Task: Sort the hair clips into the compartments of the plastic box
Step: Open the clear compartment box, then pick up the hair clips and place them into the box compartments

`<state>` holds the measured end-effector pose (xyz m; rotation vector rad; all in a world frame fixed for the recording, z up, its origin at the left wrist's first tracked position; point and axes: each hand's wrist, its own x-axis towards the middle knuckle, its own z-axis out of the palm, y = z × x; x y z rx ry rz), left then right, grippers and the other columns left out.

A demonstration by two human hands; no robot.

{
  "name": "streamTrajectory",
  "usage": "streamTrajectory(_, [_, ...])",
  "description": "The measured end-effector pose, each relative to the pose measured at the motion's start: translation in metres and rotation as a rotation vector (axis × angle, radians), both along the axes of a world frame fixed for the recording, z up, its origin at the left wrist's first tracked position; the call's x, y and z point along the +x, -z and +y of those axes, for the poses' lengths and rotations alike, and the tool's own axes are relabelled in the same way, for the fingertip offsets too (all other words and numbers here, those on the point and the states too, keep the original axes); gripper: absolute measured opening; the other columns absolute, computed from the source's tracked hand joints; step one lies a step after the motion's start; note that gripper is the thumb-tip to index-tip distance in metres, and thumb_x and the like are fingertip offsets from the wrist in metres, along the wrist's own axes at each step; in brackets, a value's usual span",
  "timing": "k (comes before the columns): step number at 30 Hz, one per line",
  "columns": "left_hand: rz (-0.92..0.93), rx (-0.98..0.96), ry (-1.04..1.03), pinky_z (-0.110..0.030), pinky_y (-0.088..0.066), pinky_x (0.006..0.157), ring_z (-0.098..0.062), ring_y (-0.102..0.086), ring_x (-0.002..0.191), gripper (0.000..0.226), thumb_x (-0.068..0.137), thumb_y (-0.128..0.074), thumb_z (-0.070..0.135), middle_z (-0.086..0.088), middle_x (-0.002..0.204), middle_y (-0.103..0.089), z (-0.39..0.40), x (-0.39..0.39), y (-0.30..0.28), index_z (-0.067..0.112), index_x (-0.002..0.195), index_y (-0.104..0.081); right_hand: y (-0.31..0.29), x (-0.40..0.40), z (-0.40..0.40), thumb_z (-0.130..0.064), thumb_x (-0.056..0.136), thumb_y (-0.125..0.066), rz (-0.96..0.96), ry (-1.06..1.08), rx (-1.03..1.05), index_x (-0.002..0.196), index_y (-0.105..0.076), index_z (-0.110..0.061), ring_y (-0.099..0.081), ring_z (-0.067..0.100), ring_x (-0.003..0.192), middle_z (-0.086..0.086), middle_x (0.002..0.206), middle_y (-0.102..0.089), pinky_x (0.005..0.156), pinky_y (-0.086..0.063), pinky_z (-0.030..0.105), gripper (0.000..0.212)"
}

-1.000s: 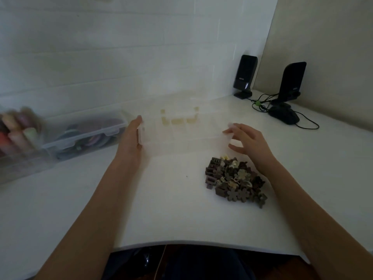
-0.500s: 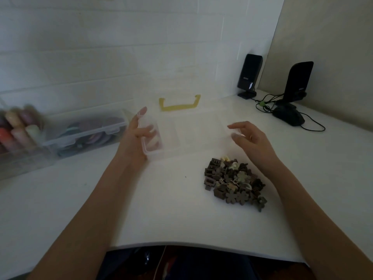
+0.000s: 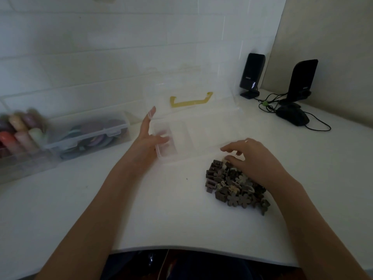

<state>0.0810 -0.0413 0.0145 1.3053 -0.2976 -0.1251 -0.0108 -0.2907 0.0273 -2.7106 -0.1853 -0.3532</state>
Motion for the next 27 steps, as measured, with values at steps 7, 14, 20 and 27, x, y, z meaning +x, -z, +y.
streamTrajectory(7, [-0.03, 0.076, 0.106, -0.043, -0.047, 0.1, -0.031, -0.06, 0.12, 0.085, 0.072, -0.069, 0.0, -0.007, 0.12, -0.066, 0.002, -0.004, 0.002, 0.052, 0.132, -0.037, -0.003, 0.0, -0.001, -0.02, 0.085, -0.066, 0.126, 0.022, 0.163, 0.094, -0.073, -0.023, -0.063, 0.005, 0.08, -0.013, 0.078, -0.065, 0.069, -0.043, 0.015, 0.012])
streamTrajectory(14, [-0.04, 0.027, 0.089, -0.047, -0.046, 0.101, -0.028, -0.061, 0.118, 0.082, 0.075, -0.071, 0.008, 0.0, 0.114, -0.072, -0.004, -0.002, 0.011, 0.053, 0.134, -0.037, -0.012, -0.007, 0.008, -0.015, 0.077, -0.075, -0.049, -0.123, 0.397, 0.076, -0.072, -0.022, -0.054, 0.006, 0.057, -0.014, 0.075, -0.071, 0.055, -0.041, 0.008, 0.008])
streamTrajectory(20, [-0.097, 0.059, 0.163, -0.036, -0.039, 0.109, -0.013, -0.049, 0.131, 0.092, 0.061, -0.088, 0.035, 0.004, 0.147, -0.046, -0.009, -0.002, 0.016, 0.052, 0.135, -0.036, -0.019, -0.004, 0.039, -0.015, 0.076, -0.076, -0.232, -0.214, 0.612, 0.077, -0.07, -0.017, -0.057, 0.006, 0.064, -0.012, 0.086, -0.073, 0.055, -0.037, 0.01, 0.006])
streamTrajectory(27, [-0.084, -0.022, 0.228, -0.029, -0.05, 0.092, -0.015, -0.06, 0.119, 0.058, 0.072, -0.078, 0.027, 0.001, 0.122, -0.068, -0.006, -0.003, 0.014, 0.02, 0.126, -0.058, -0.01, 0.022, 0.077, -0.026, 0.078, -0.073, -0.331, -0.183, 0.138, 0.083, -0.077, -0.021, -0.047, 0.015, 0.088, -0.004, 0.087, -0.047, 0.067, -0.046, 0.029, 0.007])
